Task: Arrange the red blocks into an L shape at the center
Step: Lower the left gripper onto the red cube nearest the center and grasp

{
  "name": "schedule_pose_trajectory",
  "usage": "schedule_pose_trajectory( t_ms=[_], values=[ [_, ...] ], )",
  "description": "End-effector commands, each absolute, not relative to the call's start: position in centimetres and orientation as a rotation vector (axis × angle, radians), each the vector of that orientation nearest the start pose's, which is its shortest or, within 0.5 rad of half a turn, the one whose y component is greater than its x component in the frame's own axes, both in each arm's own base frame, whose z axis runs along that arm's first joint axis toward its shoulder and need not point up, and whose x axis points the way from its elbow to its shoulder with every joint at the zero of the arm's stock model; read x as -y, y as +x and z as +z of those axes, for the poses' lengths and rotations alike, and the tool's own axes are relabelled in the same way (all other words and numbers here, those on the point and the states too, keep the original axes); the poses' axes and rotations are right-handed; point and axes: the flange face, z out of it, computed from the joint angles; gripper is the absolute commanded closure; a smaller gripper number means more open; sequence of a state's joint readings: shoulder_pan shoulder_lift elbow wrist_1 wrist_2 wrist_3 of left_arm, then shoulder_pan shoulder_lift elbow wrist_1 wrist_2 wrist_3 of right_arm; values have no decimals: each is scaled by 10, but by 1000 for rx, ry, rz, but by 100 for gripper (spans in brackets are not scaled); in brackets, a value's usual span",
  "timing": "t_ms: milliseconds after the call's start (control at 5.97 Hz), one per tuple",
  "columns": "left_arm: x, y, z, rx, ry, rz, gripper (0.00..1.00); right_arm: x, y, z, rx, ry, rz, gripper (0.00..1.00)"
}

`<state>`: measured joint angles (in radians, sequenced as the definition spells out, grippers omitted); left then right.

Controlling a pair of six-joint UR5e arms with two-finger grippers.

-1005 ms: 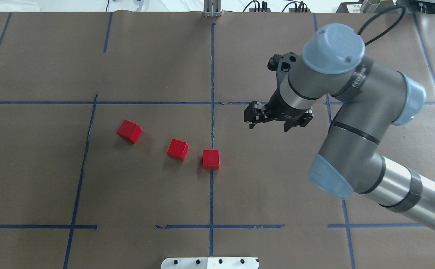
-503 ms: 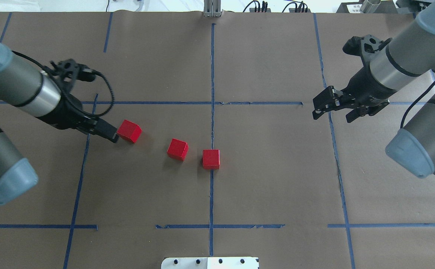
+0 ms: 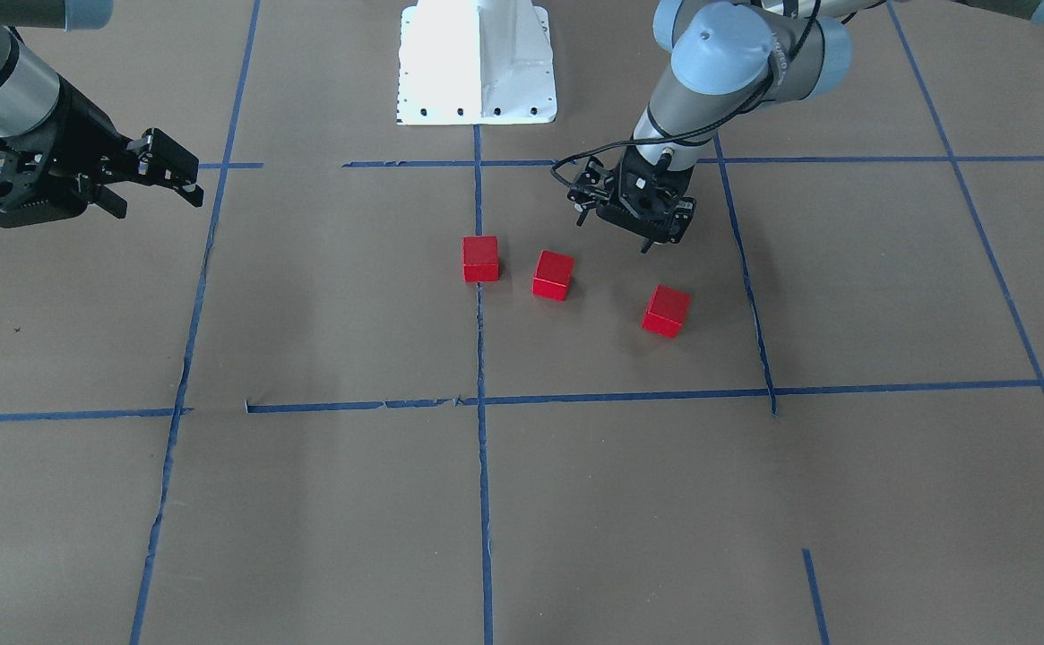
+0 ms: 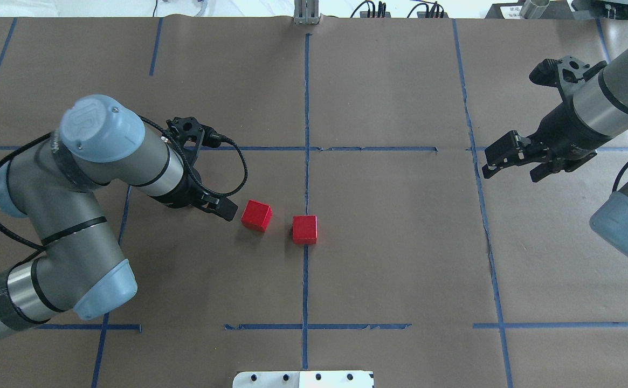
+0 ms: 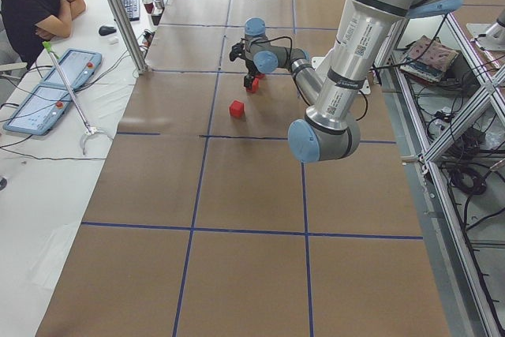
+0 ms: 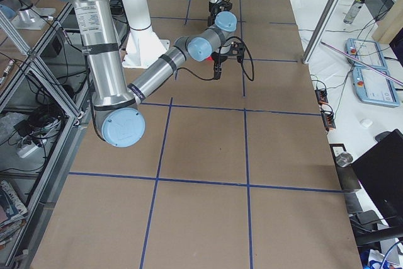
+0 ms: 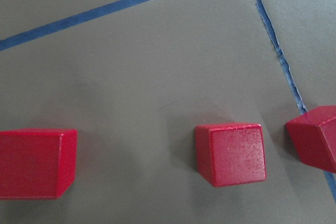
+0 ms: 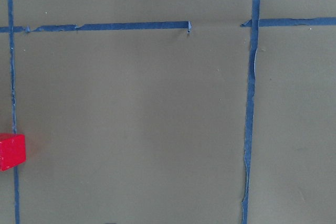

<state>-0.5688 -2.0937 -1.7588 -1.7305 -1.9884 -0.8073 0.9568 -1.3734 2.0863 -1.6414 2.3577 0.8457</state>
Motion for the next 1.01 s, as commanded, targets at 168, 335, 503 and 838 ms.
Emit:
schedule_pose_trajectory(
  t_ms=[168,335,503,838],
  values=[
    [433,524,253,-902,205,366,0,445,-237,319,968,-49,-41,0],
    [440,534,250,-884,222,354,0,445,-238,319,968,-50,-42,0],
    [441,538,247,-880,231,354,0,445,-239,319,967,-52,-43,0],
    [437,546,252,-871,221,359,0,445,-240,319,968,-51,-43,0]
  ],
)
